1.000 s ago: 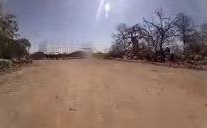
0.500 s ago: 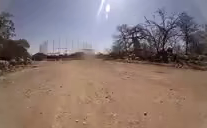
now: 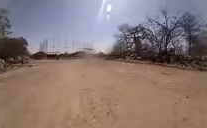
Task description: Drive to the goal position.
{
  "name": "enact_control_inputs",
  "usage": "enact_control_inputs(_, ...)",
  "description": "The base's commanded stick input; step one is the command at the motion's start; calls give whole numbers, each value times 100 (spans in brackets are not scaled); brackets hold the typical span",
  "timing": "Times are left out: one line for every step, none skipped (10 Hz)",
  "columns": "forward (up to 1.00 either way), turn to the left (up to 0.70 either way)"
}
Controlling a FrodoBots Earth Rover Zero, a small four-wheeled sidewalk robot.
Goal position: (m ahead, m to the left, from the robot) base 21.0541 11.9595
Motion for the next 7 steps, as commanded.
enact_control_inputs(100,0)
enact_control_inputs(100,0)
enact_control_inputs(100,0)
enact_control_inputs(100,0)
enact_control_inputs(100,0)
enact_control_inputs(100,0)
enact_control_inputs(100,0)
